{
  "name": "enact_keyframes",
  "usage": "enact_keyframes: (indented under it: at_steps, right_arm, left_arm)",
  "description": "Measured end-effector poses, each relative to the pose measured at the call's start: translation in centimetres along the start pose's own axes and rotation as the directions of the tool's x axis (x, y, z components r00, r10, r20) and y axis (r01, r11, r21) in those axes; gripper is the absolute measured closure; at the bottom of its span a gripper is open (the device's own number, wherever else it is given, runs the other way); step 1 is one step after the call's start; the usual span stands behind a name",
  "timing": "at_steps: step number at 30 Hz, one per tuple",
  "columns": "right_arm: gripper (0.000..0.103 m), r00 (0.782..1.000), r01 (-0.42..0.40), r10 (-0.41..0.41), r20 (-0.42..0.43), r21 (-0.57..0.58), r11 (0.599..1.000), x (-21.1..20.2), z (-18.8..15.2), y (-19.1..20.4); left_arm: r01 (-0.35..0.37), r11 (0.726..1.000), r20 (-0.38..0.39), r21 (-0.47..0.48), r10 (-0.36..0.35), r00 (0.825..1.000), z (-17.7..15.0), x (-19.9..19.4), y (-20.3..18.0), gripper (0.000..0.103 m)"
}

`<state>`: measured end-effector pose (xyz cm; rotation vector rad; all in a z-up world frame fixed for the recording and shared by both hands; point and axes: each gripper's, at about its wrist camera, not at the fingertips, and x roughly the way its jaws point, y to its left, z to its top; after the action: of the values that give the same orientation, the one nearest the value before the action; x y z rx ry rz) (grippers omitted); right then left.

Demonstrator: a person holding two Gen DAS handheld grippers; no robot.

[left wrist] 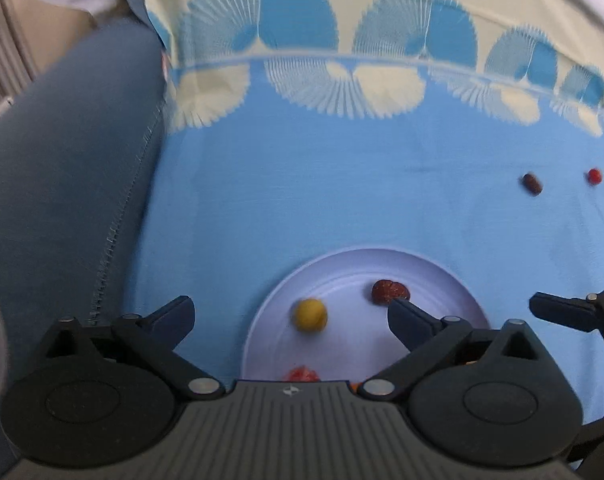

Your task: Organize fruits

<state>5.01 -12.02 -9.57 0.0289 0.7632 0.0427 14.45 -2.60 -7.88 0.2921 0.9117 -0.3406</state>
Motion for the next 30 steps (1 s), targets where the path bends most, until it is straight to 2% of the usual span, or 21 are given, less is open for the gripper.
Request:
enact_keyframes:
  at_steps: [5, 8, 11, 15, 21, 30]
  right_arm:
    - [0.004, 0.999, -0.009, 0.010, -0.050, 0.022, 1.000, -3.8, -1.7, 0.8]
    - [0.003, 0.998, -0.014, 0.016, -0.062, 0.027, 1.000, -6.2, -3.0, 1.5]
    - [0.001, 0.999, 0.001, 0.000, -0.042, 0.015, 1.000, -8.7, -3.9, 2.4]
    - [0.001, 0.999, 0.023, -0.022, 0.039, -0.018, 1.000, -11.9, -4.1, 3.3]
    - [0.001, 0.992, 0.050, -0.045, 0.117, -0.043, 0.998, -15.8, -5.1, 4.4]
    - [0.001, 0.977, 0.086, -0.078, 0.198, -0.034, 0.996, -19.6, -6.4, 4.6]
  left_arm:
    - [0.023, 0.997, -0.083, -0.071, -0.028, 0.996, -1.9, -3.4, 1.0, 0.000]
    - [0.003, 0.993, -0.094, -0.122, -0.014, 0.996, -3.7, -6.1, 1.8, 0.000]
    - [-0.020, 0.988, -0.113, -0.155, 0.002, 0.994, -5.6, -8.6, 2.2, 0.000]
    - [-0.037, 0.985, -0.138, -0.170, 0.014, 0.990, -8.2, -11.2, 2.0, 0.000]
    - [-0.051, 0.986, -0.089, -0.158, 0.037, 0.995, -10.4, -14.8, 1.1, 0.000]
    - [-0.038, 0.990, -0.016, -0.135, 0.036, 0.999, -11.6, -18.7, -0.2, 0.000]
